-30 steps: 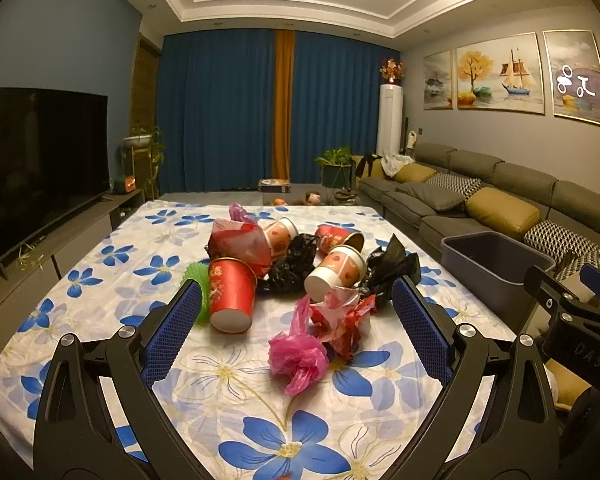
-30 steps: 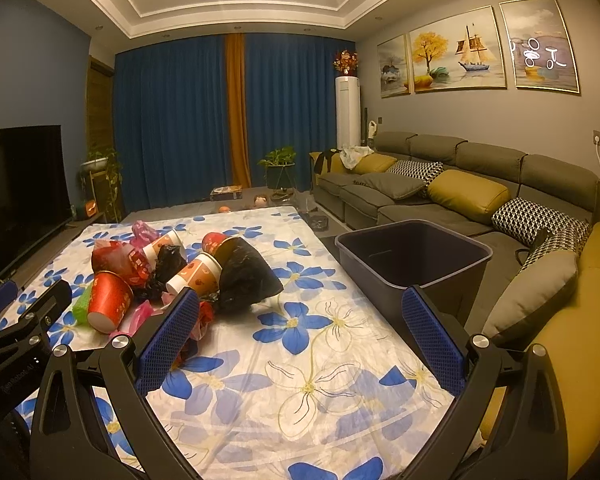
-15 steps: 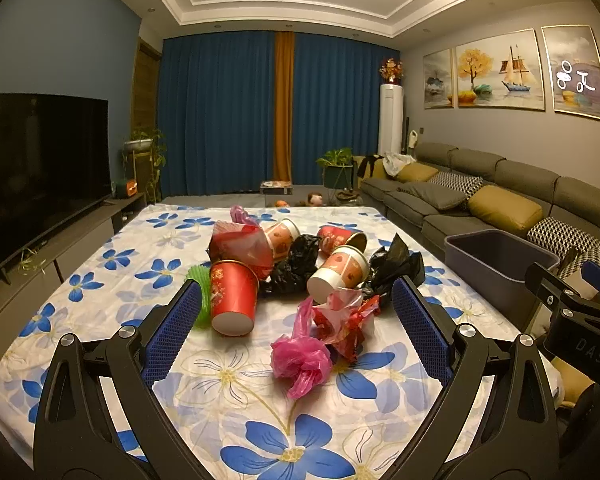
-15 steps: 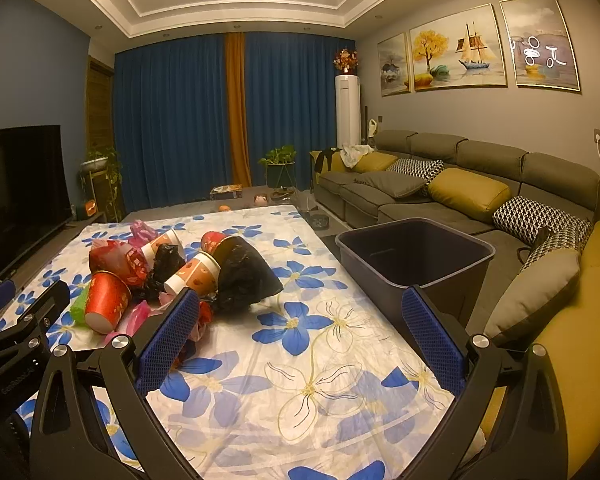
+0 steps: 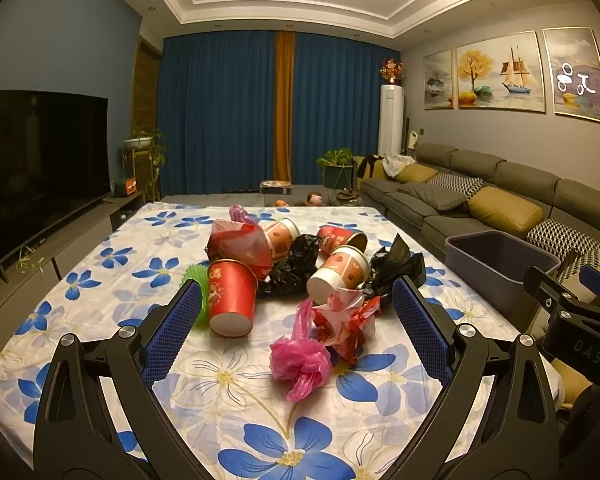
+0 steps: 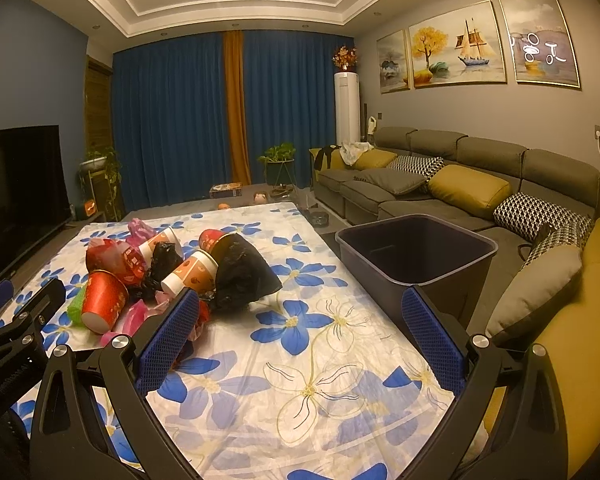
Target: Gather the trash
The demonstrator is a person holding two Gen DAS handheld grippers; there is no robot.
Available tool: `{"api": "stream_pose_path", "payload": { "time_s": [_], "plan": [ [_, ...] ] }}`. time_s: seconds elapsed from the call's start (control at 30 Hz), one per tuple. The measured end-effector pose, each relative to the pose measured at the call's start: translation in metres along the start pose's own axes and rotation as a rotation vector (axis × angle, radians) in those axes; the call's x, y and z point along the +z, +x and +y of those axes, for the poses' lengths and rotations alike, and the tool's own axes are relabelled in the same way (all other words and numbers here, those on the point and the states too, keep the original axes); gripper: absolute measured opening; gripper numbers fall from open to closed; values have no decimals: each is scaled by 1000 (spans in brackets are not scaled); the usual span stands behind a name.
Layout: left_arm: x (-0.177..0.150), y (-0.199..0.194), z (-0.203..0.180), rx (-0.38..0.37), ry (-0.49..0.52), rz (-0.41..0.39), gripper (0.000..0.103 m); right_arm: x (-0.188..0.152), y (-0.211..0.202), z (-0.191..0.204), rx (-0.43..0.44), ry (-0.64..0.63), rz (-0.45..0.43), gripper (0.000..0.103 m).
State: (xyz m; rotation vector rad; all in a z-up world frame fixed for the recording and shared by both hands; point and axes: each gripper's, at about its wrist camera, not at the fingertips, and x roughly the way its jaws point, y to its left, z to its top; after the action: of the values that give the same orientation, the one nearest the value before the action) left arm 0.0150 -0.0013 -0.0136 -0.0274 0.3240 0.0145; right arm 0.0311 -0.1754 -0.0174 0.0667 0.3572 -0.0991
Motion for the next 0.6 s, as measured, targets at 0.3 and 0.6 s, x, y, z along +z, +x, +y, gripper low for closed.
{"api": "stream_pose_path", "payload": {
  "time_s": [0.3, 0.6],
  "plan": [
    [-3, 8, 3, -3, -5, 8, 94, -2, 8, -1, -5, 5, 12, 98],
    [-6, 11, 6, 0, -6, 15, 94, -2, 11, -1, -1, 7, 11, 98]
  ]
}}
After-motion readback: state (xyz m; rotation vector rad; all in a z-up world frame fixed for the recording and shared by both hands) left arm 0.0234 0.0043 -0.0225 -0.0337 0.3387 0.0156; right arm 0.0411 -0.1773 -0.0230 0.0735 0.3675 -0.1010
